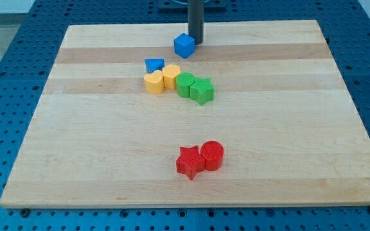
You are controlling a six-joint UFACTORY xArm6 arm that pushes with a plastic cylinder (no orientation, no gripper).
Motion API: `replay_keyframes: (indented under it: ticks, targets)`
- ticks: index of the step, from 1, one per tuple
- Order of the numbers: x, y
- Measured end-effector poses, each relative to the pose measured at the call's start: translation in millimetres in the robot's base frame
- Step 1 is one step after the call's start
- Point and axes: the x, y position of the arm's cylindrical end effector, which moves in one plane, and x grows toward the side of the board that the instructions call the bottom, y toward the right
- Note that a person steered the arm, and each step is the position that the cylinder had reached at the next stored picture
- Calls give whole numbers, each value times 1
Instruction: Move the cube above the hexagon
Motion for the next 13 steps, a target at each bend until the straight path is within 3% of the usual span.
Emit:
replay_keyframes:
  ticks: [3,6,7,10,13]
  targets:
    - [-7,-1]
    - [26,-2]
    - [14,-2]
    - [9,-36]
    - [35,-55]
